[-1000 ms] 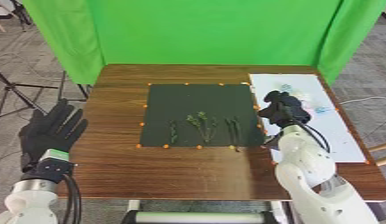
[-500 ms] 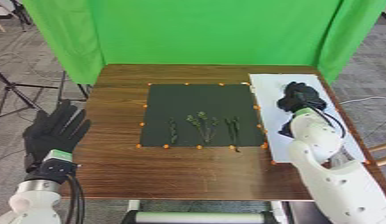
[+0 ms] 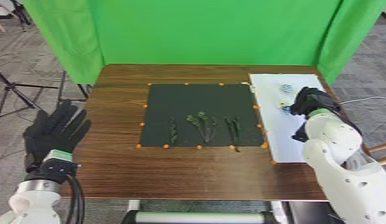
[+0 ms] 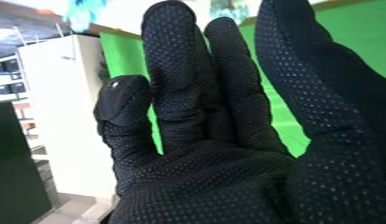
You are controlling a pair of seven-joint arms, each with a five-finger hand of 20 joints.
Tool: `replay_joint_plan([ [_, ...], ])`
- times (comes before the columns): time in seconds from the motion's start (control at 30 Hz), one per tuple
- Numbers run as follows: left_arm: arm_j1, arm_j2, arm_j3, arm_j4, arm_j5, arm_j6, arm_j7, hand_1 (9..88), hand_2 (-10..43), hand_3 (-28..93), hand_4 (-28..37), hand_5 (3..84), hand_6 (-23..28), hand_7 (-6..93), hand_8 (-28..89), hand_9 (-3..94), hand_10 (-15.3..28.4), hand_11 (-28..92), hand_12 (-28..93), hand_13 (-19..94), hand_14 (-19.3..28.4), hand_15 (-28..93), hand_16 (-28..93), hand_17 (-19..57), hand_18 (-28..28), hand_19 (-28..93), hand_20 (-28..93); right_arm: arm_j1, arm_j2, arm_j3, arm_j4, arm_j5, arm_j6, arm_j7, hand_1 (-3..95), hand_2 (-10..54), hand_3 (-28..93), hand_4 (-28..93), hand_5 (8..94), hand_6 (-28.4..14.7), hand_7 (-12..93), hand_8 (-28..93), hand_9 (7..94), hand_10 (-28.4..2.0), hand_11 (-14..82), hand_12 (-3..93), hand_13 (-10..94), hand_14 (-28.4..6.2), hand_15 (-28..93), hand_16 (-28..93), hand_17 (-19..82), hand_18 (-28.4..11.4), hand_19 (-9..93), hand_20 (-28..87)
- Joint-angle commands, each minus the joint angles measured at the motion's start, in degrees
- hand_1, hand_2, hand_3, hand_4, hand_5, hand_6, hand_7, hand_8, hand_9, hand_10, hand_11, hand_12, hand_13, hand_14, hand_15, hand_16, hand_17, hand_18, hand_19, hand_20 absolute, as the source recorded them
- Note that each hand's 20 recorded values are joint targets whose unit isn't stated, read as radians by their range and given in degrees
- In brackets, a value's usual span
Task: Arrange flowers
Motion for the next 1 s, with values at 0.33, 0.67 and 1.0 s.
replay_joint_plan([
  [0.33, 0.38, 0.09, 0.35, -0.18, -0.2, -0.31, 0.29, 26.1, 10.7, 73, -28.3, 39.3, 6.1, 14.2, -9, 29.5, 11.9, 19, 9, 20, 12.8, 32, -8, -4.2, 12.3, 33, 9, 1.66, 0.08, -2.36, 5.22, 1.51, 0.47, -3.25, 53.0, -9.5, 75, -28, 52.0, -4.4, 17, -12, 52.9, -11.6, 10.8, 13.0, 65, -6.2, 49, 37, 38, -20.8, 91, 38],
  [0.67, 1.1, -0.03, 0.39, -0.83, -0.89, 1.4, 0.76, 26.1, 10.7, 73, -28.3, 39.4, 6.2, 14.4, -9, 29.8, 11.9, 20, 9, 21, 12.9, 33, -8, -4.4, 12.5, 34, 9, 1.73, -0.47, -5.82, 7.07, -0.47, 3.58, -4.56, 48.5, -9.5, 74, -28, 59.9, -0.6, 21, -14, 62.8, -9.7, 12.7, 13.9, 70, -8.3, 52, 30, 38, -20.7, 90, 39],
  [1.0, 1.56, -0.6, 0.08, -0.87, -0.65, 1.19, 0.76, 26.0, 10.8, 73, -28.3, 39.6, 6.6, 14.4, -9, 29.4, 12.1, 20, 9, 21, 13.3, 34, -8, -4.5, 12.7, 34, 9, 0.05, -0.17, -6.39, 5.91, -3.76, 9.66, -4.79, 58.8, -9.5, 65, -28, 74.4, 1.0, 37, 5, 86.3, -7.6, 5.9, 33.6, 77, -6.4, 53, 33, 42, -19.9, 92, 39],
])
